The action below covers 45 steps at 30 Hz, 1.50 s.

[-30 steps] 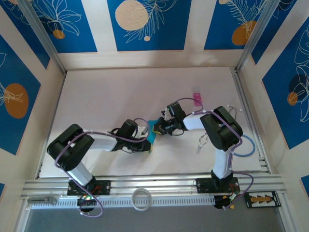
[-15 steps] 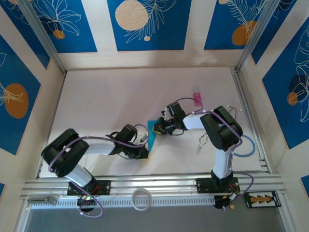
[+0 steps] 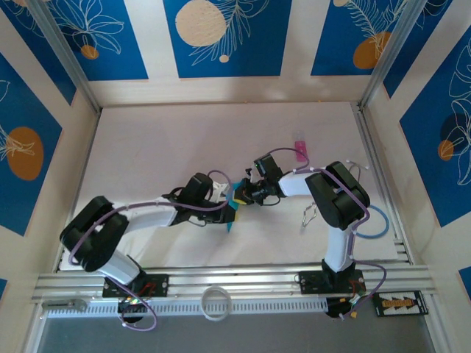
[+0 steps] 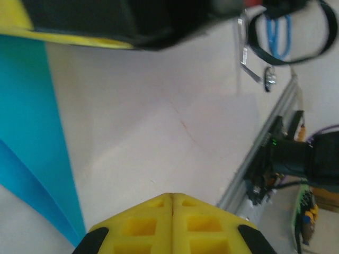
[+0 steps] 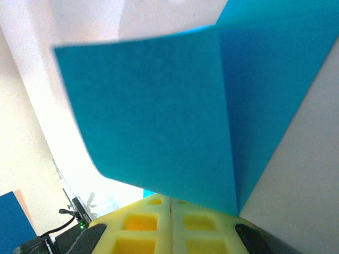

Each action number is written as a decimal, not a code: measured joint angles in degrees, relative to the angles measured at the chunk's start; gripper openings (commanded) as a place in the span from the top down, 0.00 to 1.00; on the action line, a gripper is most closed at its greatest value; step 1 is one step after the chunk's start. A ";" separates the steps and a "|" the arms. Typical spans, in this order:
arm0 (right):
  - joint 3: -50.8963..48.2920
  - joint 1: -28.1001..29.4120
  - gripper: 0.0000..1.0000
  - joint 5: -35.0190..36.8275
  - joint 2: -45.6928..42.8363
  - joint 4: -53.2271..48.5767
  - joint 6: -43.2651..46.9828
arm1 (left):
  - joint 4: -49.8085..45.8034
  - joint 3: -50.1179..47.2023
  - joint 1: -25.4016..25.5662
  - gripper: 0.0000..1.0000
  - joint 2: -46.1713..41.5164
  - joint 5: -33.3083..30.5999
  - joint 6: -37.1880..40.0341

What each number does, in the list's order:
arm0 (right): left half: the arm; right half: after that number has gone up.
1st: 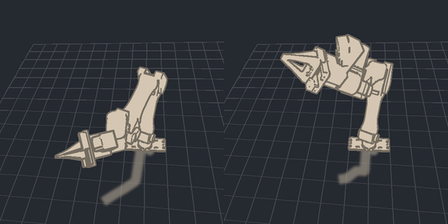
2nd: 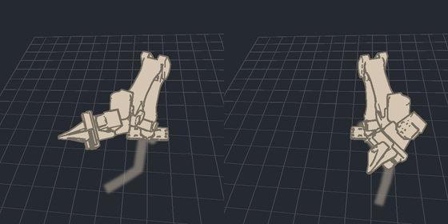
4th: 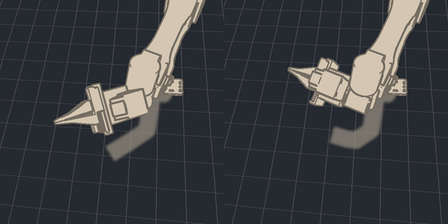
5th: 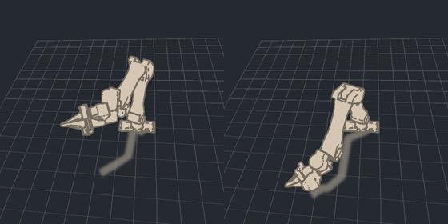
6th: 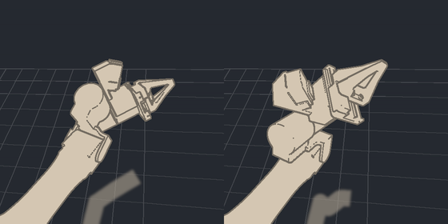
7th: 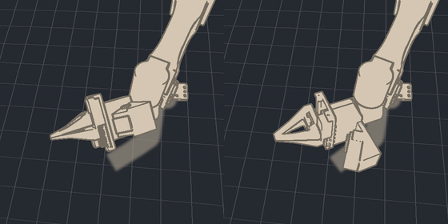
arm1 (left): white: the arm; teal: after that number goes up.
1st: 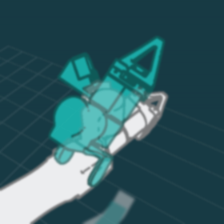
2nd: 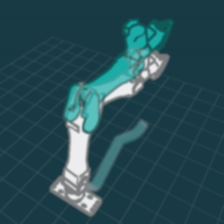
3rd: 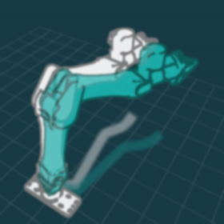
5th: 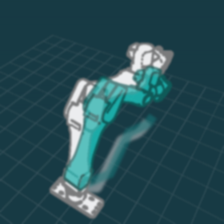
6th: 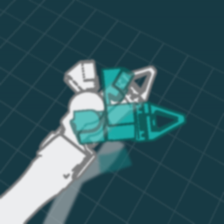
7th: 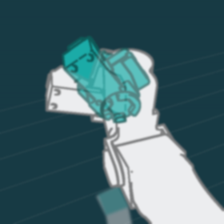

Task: Fold a paper plane with a square sheet of paper (pick it up from the middle)
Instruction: Fold the wing for the fifth time at the center of the table.

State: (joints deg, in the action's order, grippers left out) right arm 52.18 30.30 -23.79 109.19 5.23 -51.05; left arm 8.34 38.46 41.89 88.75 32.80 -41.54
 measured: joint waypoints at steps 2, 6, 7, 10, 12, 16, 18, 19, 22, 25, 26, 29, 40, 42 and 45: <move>0.00 0.00 0.94 0.00 0.00 0.07 -0.07 | 0.42 0.37 -0.13 0.98 2.27 -1.18 -0.15; -0.07 0.04 0.93 0.02 0.00 0.24 -0.48 | 2.27 2.14 -0.15 0.97 7.10 -1.79 -0.42; -0.07 0.07 0.94 0.02 0.00 0.26 -0.50 | 2.71 2.49 -0.15 0.96 7.85 -1.84 -0.44; -0.15 0.11 0.93 0.11 0.00 0.39 -0.68 | 3.32 2.71 -0.15 0.95 8.33 -2.51 -0.44; -0.39 0.11 0.93 0.11 -0.04 0.81 -0.90 | 3.43 2.73 -0.15 0.94 8.31 -3.06 -0.37; -0.96 0.22 0.94 0.46 -0.28 1.84 -1.14 | 2.05 3.21 -0.15 0.95 8.17 -5.09 0.83; -1.07 0.22 0.94 0.52 -0.31 2.03 -1.38 | 0.72 3.85 -0.15 0.97 8.17 -6.14 1.75; -1.18 0.22 0.94 0.55 -0.33 2.27 -1.53 | 0.28 4.00 -0.15 0.97 8.17 -6.36 2.10; -1.29 0.22 0.94 0.50 -0.33 2.56 -1.75 | -0.52 3.89 -0.15 0.97 8.17 -6.32 2.71; -1.31 0.33 0.93 0.52 -0.33 2.67 -1.97 | -0.57 2.45 0.00 0.98 8.17 -6.29 3.08; -1.31 0.33 0.93 0.52 -0.33 2.67 -1.97 | -0.57 1.60 0.04 0.98 8.17 -6.29 3.08; -1.31 0.33 0.94 0.63 -0.35 2.64 -1.97 | 0.37 0.07 0.39 0.98 7.41 -6.14 3.28; -1.33 0.37 0.94 0.70 -0.37 2.64 -1.97 | -4.63 -3.61 1.55 0.98 2.10 -6.27 5.84; -1.33 0.37 0.94 0.70 -0.37 2.64 -1.97 | -5.75 -3.58 1.73 0.97 1.77 -6.29 6.71; -1.33 0.37 0.94 0.70 -0.37 2.62 -1.97 | -6.86 -3.58 1.97 0.98 1.40 -6.29 7.93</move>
State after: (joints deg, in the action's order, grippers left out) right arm 50.85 30.68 -23.09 108.81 7.86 -53.01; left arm 1.48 34.87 43.86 90.15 26.50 -33.61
